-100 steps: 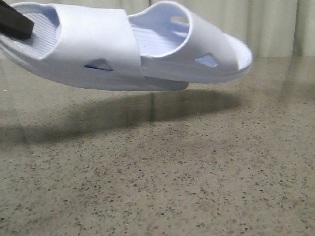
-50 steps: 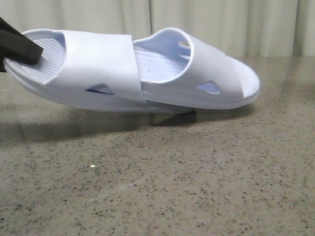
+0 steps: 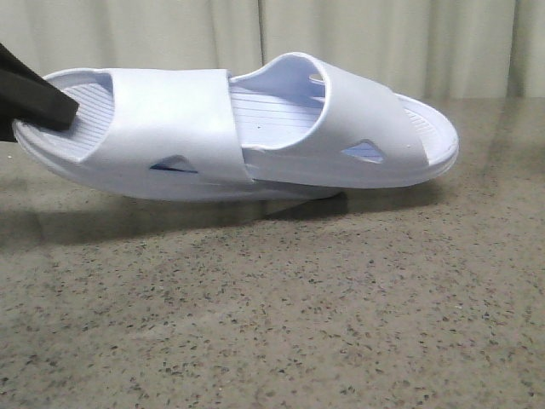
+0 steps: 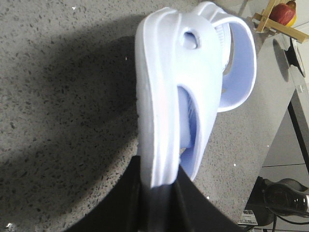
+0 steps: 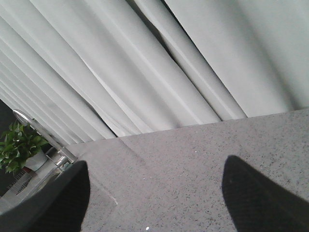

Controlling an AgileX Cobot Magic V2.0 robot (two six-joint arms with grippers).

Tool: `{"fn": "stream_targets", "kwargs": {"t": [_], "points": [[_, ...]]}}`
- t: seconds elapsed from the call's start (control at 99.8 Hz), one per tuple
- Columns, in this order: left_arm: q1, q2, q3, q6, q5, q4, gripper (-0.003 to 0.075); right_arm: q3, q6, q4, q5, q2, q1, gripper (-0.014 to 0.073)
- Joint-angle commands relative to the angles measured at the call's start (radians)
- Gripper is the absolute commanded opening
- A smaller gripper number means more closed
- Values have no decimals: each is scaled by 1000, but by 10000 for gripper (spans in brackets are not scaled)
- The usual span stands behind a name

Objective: Insert blue slippers together front up
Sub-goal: 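Lower the stacked slippers onto the table with the left gripper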

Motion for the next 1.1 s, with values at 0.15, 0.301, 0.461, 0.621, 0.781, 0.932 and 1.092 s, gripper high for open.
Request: {"fn": "stream_targets", "kwargs": {"t": [0.15, 0.301, 0.461, 0.621, 0.781, 0.932, 1.092], "points": [[1, -25, -30, -5, 92, -64, 16, -31, -4, 80, 50, -33, -7, 498], [1, -23, -30, -13, 80, -66, 16, -31, -4, 78, 50, -33, -7, 498], [1, 12, -30, -40, 63, -66, 15, -31, -4, 78, 50, -33, -7, 498], [1, 75, -30, -40, 61, -72, 15, -31, -4, 78, 50, -33, -7, 498], [1, 99, -32, -40, 54, -72, 16, -31, -4, 78, 50, -33, -7, 498], [1, 102, -38, -44, 31, -70, 16, -31, -4, 76, 50, -33, -5, 498], [1, 103, -38, -43, 13, -70, 16, -31, -4, 75, 50, -33, -5, 498]]}}
